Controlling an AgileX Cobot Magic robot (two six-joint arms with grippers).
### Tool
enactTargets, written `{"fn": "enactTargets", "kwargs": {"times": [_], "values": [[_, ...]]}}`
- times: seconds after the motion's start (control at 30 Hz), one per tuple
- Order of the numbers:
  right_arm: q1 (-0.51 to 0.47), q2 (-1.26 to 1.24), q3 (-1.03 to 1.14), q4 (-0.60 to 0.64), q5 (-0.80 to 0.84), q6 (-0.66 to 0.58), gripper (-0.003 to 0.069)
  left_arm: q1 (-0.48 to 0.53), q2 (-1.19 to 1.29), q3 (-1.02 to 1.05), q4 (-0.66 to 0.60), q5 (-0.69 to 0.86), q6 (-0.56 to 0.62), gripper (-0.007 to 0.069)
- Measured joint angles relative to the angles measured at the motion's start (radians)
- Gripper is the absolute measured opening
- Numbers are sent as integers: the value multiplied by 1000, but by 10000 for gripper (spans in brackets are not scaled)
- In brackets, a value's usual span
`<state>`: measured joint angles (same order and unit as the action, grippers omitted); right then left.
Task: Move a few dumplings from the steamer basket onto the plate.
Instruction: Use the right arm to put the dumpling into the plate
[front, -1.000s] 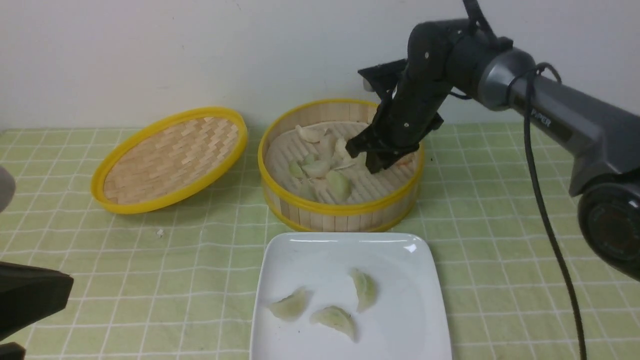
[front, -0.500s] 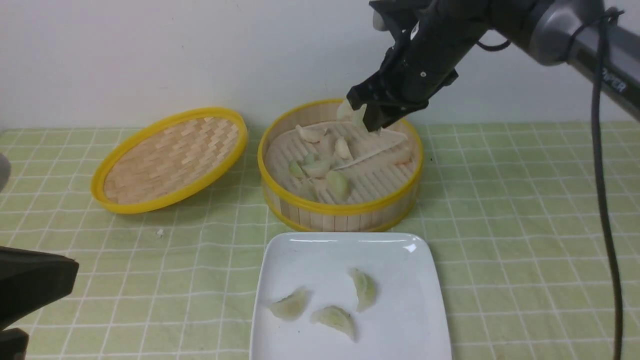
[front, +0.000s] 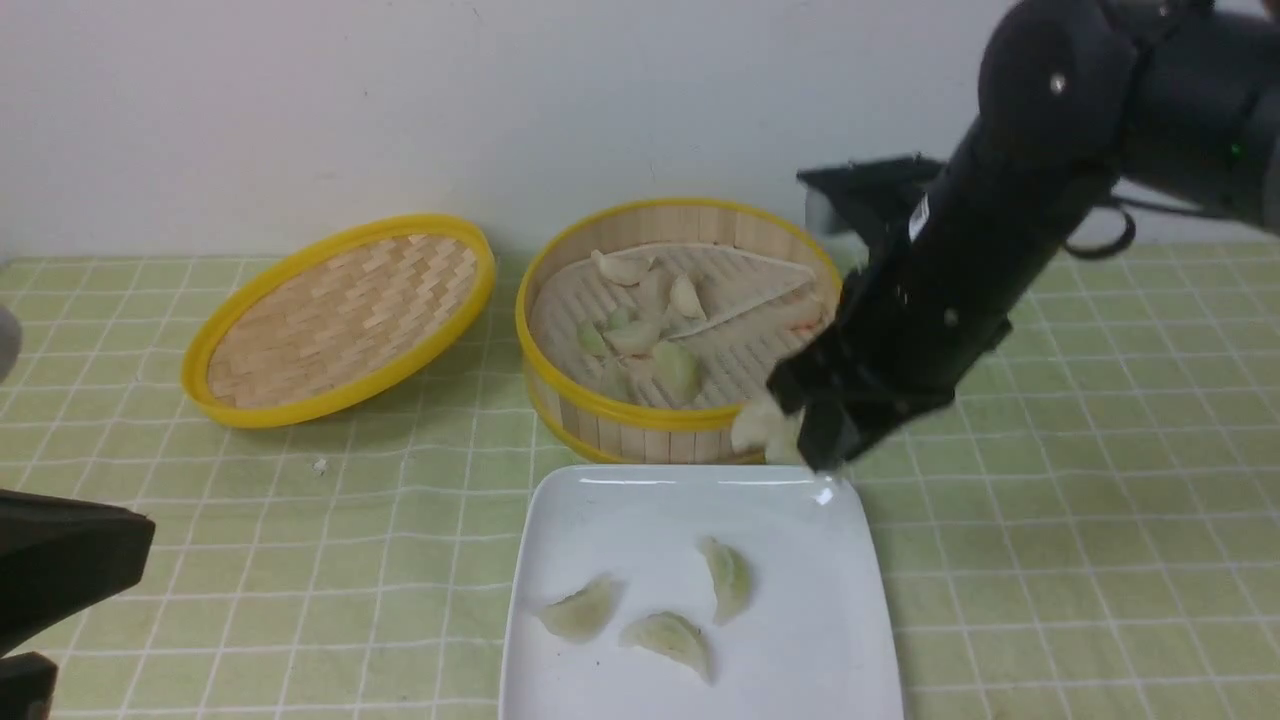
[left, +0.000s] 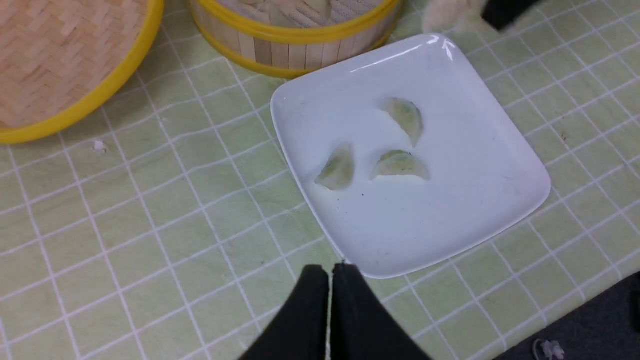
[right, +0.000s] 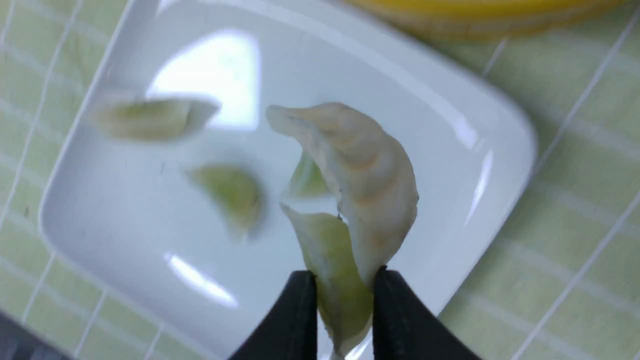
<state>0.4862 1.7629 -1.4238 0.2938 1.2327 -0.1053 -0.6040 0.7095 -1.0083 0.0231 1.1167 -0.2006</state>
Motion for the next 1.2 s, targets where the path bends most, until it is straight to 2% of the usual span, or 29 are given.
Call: {"fn": "enactTargets", "kwargs": {"times": [0.07,0.2,0.37,0.47,0.5,0.7,0.77,0.83,0.9,0.97,1.13,1.17,1.2], "values": [[35,-26,79,7,-27,0,124,0,0,0,4,-5,0,-6],[115,-42,263,22,-179,0,124,0,0,0,4,-33,0,-6],[134,-16,314,10,-323,35,124,0,0,0,3,-44,0,-6],[134,-11,314,7,-377,61,158,0,-1,0,3,-44,0,-6],[134,-10,314,8,-384,65,178,0,-1,0,3,-44,0,-6],[134,-12,313,2,-369,76,448,0,-1,0,3,-43,0,-6],[134,-22,297,-14,-333,77,510,0,-1,0,3,-43,0,-6],[134,-37,275,-29,-296,87,521,0,-1,0,3,-43,0,-6],[134,-63,246,-50,-249,105,505,0,-1,0,3,-43,0,-6],[134,-120,211,-90,-191,129,435,0,-1,0,3,-43,0,-6],[134,-395,167,-231,-104,241,139,0,-1,0,4,-51,0,-6],[134,-410,167,-237,-104,252,115,0,-1,0,4,-51,0,-6],[134,-547,169,-294,-106,298,43,0,-1,0,4,-55,0,-6]]}}
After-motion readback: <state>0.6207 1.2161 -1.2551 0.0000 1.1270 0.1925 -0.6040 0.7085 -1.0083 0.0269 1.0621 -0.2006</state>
